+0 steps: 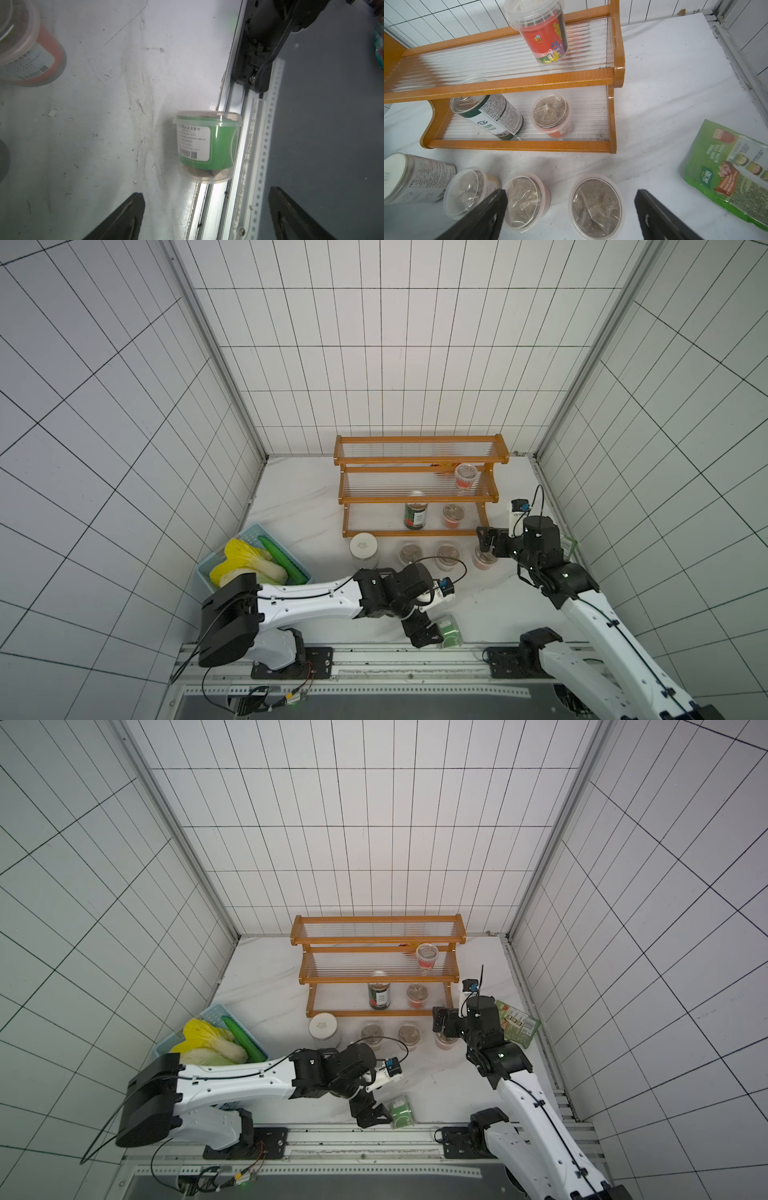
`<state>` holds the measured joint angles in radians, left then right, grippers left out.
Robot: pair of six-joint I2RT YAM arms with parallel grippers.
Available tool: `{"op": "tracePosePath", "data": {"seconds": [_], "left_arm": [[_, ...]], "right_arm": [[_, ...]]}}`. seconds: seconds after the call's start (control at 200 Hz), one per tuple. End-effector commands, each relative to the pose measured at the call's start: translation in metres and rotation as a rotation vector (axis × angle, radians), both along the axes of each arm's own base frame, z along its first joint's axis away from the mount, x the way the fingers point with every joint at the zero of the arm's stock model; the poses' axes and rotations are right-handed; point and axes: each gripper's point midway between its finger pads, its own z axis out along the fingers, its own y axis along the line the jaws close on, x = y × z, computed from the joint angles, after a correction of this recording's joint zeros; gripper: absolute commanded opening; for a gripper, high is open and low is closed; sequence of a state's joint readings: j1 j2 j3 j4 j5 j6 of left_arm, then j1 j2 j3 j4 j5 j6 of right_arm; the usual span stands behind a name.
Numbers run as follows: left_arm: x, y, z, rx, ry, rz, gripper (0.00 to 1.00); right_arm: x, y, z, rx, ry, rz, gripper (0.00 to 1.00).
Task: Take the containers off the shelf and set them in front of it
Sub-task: 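Pick up a container at the center of the board.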
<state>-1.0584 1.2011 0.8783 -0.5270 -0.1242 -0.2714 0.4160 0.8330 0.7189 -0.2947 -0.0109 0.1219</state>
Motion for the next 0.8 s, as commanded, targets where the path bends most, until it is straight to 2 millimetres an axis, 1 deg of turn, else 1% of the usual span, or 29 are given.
{"op": "tracePosePath", "data": {"seconds": [0.0, 0.07, 0.13, 0.18, 0.235, 0.345, 0.47, 0.55, 0.65, 0.72, 0.8], "left_arm": [[-0.019, -0.025, 0.010, -0.084, 0.046, -0.153, 0.82], [-0.031, -0.031, 0.000, -0.082, 0.099, -0.222, 0.84], [-0.046, -0.037, -0.006, -0.076, 0.151, -0.309, 0.84], [-0.053, -0.039, -0.009, -0.067, 0.183, -0.349, 0.85], [-0.059, -0.041, -0.011, -0.063, 0.182, -0.401, 0.86], [-0.065, -0.041, -0.014, -0.054, 0.182, -0.464, 0.87], [-0.083, -0.040, -0.015, -0.061, 0.241, -0.545, 0.88], [-0.095, -0.036, -0.015, -0.073, 0.239, -0.590, 0.88], [-0.104, -0.037, -0.015, -0.092, 0.219, -0.612, 0.90], [-0.107, -0.044, -0.018, -0.092, 0.191, -0.605, 0.90], [-0.106, -0.056, -0.027, -0.063, 0.178, -0.576, 0.91]], "right_arm": [[-0.001, -0.002, -0.004, 0.026, 0.009, -0.013, 0.99], [-0.001, -0.004, -0.005, 0.024, 0.017, -0.025, 0.99], [0.000, -0.007, -0.006, 0.023, 0.026, -0.044, 0.99], [0.000, -0.011, -0.007, 0.025, 0.036, -0.063, 0.99], [0.000, -0.014, -0.010, 0.031, 0.053, -0.075, 0.99], [0.000, -0.016, -0.015, 0.049, 0.071, -0.088, 0.99], [-0.002, -0.017, -0.018, 0.067, 0.084, -0.100, 0.99], [-0.004, -0.018, -0.021, 0.072, 0.097, -0.106, 0.99], [-0.006, -0.018, -0.026, 0.078, 0.112, -0.105, 0.99], [-0.008, -0.019, -0.030, 0.082, 0.124, -0.110, 0.99], [-0.009, -0.020, -0.033, 0.087, 0.132, -0.118, 0.99]]}}
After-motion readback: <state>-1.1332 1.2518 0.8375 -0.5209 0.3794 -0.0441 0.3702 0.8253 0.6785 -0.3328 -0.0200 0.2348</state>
